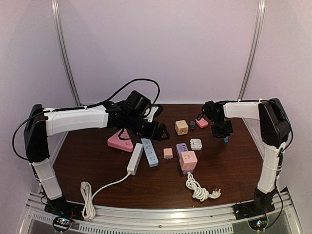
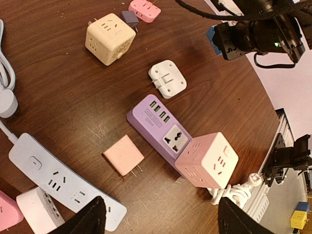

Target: Pull the plug off the socket

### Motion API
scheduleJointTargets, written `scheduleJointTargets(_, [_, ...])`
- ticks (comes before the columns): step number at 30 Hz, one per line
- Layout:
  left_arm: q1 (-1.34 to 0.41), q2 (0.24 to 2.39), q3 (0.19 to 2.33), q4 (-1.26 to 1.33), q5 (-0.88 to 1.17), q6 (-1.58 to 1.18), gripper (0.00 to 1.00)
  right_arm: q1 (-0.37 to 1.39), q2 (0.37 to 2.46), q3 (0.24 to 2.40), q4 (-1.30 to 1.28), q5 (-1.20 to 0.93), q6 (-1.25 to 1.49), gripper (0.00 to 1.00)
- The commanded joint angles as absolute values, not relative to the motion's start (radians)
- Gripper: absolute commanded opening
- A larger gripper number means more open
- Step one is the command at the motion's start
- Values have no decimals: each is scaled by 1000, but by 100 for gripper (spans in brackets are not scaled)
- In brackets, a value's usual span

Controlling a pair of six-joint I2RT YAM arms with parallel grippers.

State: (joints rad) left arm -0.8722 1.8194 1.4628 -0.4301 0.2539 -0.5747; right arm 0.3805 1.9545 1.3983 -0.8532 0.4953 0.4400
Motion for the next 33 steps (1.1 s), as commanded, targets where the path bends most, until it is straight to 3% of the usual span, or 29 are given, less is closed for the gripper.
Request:
scheduleJointTargets(1, [-876,1801,1444,-371,252,-588,80,375,2015,1454,-874,564,414,8])
scheduleJointTargets(15, [-876,1797,1427,-359,253,-598,80,376,2086,1463,-813,429,396,22])
scheduleJointTargets(20, [-877,1805,1431,-358,257,-600,80,378,2083,1460,-794,376,398,35])
scheduleJointTargets(29, [-876,1820,1440,-359,256,-604,80,385,2054,1459,-772,314,396,45])
scheduleJointTargets(33, [-876,1821,1443,-357,250,-602,80,386,2012,1430,-743,251,395,57])
